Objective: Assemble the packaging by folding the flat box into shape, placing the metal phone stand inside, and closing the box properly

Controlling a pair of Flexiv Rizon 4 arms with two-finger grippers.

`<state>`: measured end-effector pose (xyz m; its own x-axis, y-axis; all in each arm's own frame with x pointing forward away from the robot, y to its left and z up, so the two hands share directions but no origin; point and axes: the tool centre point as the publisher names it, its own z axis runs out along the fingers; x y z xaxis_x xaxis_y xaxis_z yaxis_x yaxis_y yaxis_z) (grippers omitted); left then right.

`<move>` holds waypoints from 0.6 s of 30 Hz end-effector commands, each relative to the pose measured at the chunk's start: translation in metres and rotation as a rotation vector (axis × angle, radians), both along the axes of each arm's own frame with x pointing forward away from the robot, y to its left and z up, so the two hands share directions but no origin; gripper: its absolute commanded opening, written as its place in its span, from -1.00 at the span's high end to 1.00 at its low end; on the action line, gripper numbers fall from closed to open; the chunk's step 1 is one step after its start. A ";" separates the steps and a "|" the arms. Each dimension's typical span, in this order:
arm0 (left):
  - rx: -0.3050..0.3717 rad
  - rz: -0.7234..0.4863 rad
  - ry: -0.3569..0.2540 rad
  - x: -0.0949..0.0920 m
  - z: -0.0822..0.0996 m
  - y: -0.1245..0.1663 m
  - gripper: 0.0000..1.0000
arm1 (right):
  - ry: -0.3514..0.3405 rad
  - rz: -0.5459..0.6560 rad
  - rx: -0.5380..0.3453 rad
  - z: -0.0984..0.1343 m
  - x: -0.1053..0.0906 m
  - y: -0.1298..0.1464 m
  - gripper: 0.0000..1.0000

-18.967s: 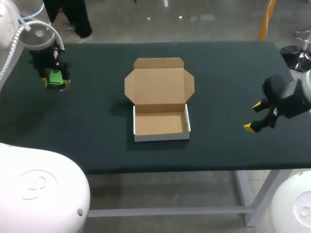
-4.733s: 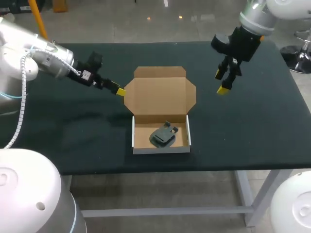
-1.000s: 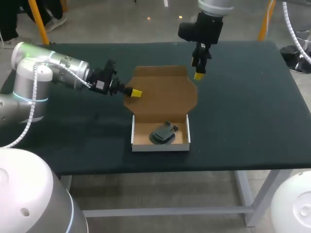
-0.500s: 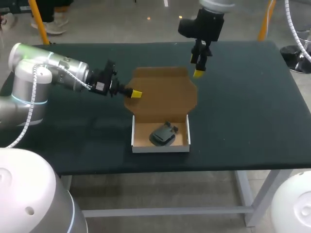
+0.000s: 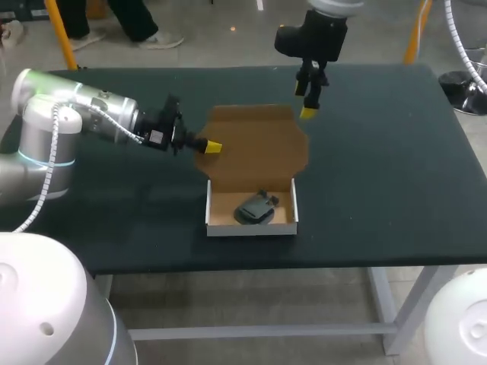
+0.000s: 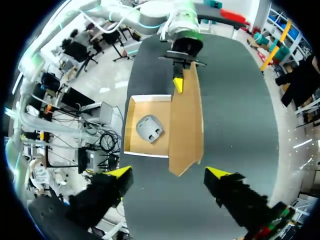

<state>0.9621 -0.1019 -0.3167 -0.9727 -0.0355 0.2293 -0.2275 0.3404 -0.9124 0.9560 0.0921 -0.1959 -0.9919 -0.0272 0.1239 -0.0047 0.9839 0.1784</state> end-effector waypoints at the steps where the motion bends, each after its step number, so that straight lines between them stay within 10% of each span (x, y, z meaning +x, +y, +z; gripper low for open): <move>1: 0.006 0.054 -0.056 -0.018 0.003 0.001 1.00 | 0.003 0.002 -0.007 0.000 0.000 0.002 -1.00; 18: 0.022 0.073 -0.239 -0.032 0.008 -0.003 1.00 | 0.012 0.004 -0.012 -0.001 0.001 0.005 -1.00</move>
